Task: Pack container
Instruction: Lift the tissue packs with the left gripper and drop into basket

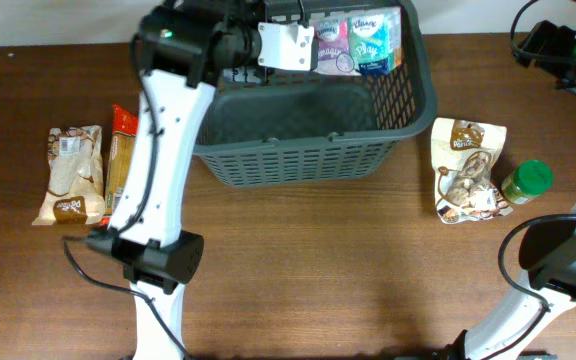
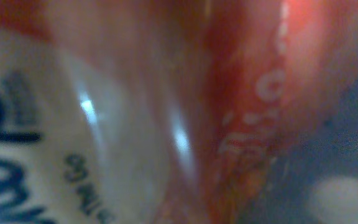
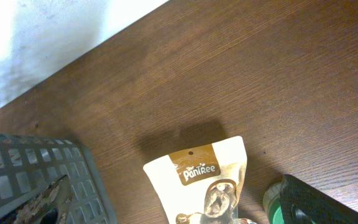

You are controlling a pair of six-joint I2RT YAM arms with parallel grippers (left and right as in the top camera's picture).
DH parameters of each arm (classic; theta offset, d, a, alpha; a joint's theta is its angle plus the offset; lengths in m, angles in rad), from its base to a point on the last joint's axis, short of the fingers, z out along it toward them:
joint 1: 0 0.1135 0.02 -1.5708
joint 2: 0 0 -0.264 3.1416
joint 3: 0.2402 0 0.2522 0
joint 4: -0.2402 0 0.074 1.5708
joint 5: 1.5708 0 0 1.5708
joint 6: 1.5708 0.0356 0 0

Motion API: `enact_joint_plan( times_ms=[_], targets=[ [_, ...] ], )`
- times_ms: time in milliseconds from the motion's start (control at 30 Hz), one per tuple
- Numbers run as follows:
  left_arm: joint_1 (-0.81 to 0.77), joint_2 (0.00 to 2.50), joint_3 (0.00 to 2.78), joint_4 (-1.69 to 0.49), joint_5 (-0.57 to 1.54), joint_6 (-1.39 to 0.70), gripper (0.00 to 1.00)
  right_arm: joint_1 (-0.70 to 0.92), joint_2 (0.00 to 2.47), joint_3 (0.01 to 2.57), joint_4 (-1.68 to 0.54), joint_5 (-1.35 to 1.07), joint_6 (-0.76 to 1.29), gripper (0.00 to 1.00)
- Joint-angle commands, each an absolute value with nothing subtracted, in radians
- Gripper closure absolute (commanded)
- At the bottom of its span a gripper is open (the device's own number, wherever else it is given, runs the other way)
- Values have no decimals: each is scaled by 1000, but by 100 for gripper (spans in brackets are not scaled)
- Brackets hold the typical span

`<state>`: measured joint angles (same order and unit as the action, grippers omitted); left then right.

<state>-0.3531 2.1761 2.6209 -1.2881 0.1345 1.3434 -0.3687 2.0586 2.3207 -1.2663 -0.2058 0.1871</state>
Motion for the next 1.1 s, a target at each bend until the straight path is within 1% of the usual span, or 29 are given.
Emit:
enact_joint_plan(
  times_ms=[0,200,300,367,433,533,567,600,667,700,733,833,933,1067],
  targets=[
    [-351,2202,2469,-1192,64,1306,98,-367,2069,2342,-1264,-194,192,1],
    [-373,2252,2306,-1046,9,1252,98,-367,2069,2342,-1264,-194,192,1],
    [-373,2298,2293,-1024,-67,1252,98,-367,2069,2342,-1264,-194,192,1],
    [-373,2345,2293,-1000,-176,1244,98,-367,2069,2342,-1264,-194,192,1],
    [-373,2368,2293,-971,-227,1225,98,-367,2069,2342,-1264,-194,192,1],
    [-373,2390,2293,-961,-242,1198,98,-367,2069,2342,-1264,-194,192,1],
    [-374,2395,2293,-963,-251,1188,97,-367,2069,2342,-1264,-194,192,1],
    [-377,2397,2293,-962,-275,1166,90,-367,2069,2342,-1264,-194,192,1],
    [-387,2397,2293,-957,-346,1121,70,-367,2069,2342,-1264,-194,192,1],
    [-394,2397,2296,-954,-379,1104,47,-367,2069,2342,-1264,-194,192,1],
    [-407,2395,2308,-954,-428,1077,1,-367,2069,2342,-1264,-194,192,1],
    [-438,2392,2371,-969,-482,979,1,-367,2069,2342,-1264,-194,192,1],
    [-474,2367,2507,-1055,-439,853,1,-367,2069,2342,-1264,-194,192,1],
    [-484,2325,2692,-1179,-386,691,1,-367,2069,2342,-1264,-194,192,1]
  ],
)
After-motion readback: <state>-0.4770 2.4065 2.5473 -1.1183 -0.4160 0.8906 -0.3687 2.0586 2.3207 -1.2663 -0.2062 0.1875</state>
